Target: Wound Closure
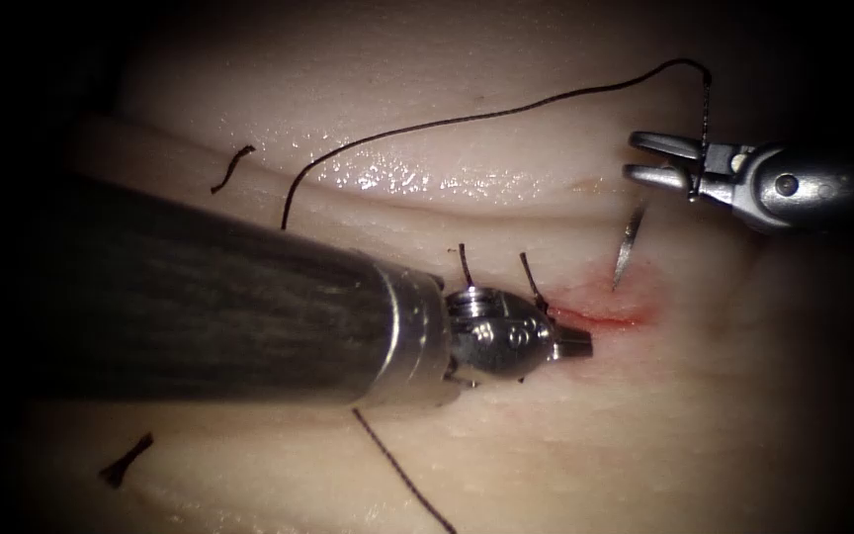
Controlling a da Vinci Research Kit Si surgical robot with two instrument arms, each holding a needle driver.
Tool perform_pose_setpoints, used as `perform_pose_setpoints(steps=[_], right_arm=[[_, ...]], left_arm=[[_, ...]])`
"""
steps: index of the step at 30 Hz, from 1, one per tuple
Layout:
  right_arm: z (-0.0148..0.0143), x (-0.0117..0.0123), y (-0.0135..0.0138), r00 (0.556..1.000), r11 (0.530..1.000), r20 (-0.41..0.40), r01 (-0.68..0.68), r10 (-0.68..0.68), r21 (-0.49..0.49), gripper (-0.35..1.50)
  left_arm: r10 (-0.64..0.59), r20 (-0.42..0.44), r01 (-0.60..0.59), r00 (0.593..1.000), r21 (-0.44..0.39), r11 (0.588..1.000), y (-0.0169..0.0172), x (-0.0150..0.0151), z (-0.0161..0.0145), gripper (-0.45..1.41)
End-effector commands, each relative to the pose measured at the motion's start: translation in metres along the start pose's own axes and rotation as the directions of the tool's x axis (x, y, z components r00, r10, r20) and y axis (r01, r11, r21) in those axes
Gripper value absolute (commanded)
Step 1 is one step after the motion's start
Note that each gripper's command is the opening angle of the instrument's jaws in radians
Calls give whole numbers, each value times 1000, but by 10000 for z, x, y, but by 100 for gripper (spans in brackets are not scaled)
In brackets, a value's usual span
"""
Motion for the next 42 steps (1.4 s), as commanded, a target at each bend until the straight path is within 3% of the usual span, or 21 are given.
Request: perform_pose_setpoints(steps=[1,27,42], right_arm=[[14,-4,-6,1000,1000,-10,18,-18,0,-35],[24,-25,-41,977,979,63,203,-204,26,-35],[27,-28,-42,967,970,74,242,-243,19,-35]], left_arm=[[-4,-1,4,1000,-2,1000,3,-4,9,-45],[-27,-5,27,1000,-26,999,22,-20,9,-45],[-32,-6,32,999,-30,999,23,-21,6,-45]])
